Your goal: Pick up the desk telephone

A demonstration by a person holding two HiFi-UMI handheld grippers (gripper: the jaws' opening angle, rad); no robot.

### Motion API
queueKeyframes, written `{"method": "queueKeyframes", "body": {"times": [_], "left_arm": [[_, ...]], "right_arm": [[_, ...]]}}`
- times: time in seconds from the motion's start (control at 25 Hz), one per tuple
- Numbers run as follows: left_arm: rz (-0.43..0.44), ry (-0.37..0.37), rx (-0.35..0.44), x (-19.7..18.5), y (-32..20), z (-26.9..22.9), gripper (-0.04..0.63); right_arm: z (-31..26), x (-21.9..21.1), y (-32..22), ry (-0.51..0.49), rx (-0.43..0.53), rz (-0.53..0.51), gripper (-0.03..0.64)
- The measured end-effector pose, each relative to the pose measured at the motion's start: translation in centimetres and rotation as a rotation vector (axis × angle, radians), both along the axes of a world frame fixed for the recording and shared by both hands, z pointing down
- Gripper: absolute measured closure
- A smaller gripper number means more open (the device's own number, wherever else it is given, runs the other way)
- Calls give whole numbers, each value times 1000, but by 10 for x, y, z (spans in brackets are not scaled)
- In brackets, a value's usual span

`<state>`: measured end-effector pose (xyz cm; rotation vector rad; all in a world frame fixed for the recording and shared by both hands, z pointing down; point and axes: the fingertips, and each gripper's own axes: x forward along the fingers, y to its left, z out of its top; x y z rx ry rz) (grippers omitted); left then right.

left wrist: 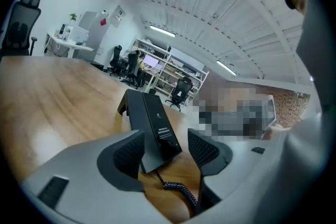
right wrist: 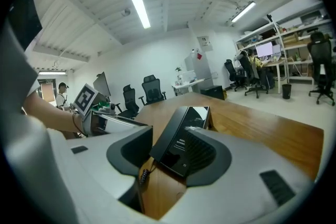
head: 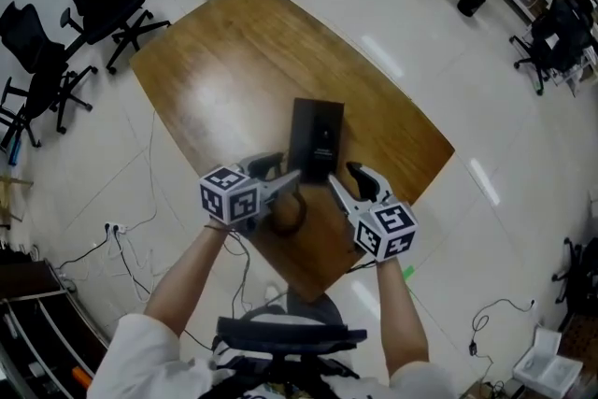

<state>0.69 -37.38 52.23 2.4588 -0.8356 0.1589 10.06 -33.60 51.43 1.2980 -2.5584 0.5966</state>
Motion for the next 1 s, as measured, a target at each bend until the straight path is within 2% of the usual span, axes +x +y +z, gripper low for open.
{"method": "queueKeyframes", "body": {"times": [0.08,0.16,0.2,0.24,0.28,0.4,0.44,0.64,0.8,0.92,1.0], "left_arm": [[4,13,-36,0,-11,11,341],[14,38,-84,0,-25,23,341],[22,54,-115,1,-31,29,323],[31,70,-146,2,-37,34,278],[40,83,-172,3,-43,39,262],[73,109,-222,7,-55,50,262],[90,108,-232,9,-59,54,262],[180,122,-266,19,-67,61,265],[214,143,-279,27,-69,60,268],[248,121,-271,36,-68,60,277],[267,89,-257,42,-69,62,314]], "right_arm": [[11,5,-9,-23,-34,-3,420],[22,9,-21,-86,-89,-4,420],[28,11,-27,-135,-128,-6,390],[34,13,-34,-187,-170,-9,359],[40,15,-41,-230,-206,-10,354],[57,19,-60,-281,-279,-29,354],[62,19,-66,-291,-300,-43,331],[76,11,-88,-332,-366,-101,318],[79,1,-92,-359,-387,-153,319],[79,-3,-96,-379,-400,-180,319],[79,-7,-99,-383,-410,-202,319]]}}
